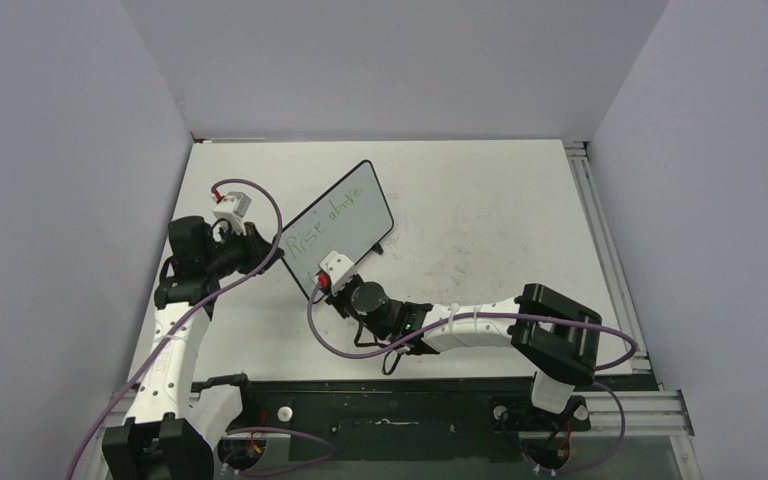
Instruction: Write a sentence on the whiteboard
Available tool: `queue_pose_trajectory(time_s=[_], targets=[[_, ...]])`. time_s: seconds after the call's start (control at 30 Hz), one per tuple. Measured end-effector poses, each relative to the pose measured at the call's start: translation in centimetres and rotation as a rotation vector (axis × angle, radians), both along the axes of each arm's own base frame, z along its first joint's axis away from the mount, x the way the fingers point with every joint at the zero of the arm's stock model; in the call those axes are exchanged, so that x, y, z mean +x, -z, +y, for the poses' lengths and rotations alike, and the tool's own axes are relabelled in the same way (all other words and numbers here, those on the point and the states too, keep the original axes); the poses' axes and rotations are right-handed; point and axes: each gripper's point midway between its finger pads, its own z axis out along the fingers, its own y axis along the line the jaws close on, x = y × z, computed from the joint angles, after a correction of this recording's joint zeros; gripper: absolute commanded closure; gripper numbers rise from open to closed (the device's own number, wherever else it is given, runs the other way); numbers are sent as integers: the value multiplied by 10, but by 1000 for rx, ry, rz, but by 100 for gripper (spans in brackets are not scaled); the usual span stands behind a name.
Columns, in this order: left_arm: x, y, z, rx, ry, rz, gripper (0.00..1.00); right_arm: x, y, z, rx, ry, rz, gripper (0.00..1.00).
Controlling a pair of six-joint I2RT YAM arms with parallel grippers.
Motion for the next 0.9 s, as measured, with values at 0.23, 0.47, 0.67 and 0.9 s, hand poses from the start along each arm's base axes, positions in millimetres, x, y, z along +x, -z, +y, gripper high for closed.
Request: queue_pose_trajectory(time_s=[0.23,0.47,0.67,0.9], targets=[[0,0,0,0,0,0,100,0,3,6,-4,-10,5,95],[0,0,1,3,-4,0,100,1,11,7,-21,-9,11,95],[1,0,1,5,-7,0,100,3,11,6,-23,5,8,95],[1,0,1,5,-7,0,100,14,10,-3,-24,64,-1,95]])
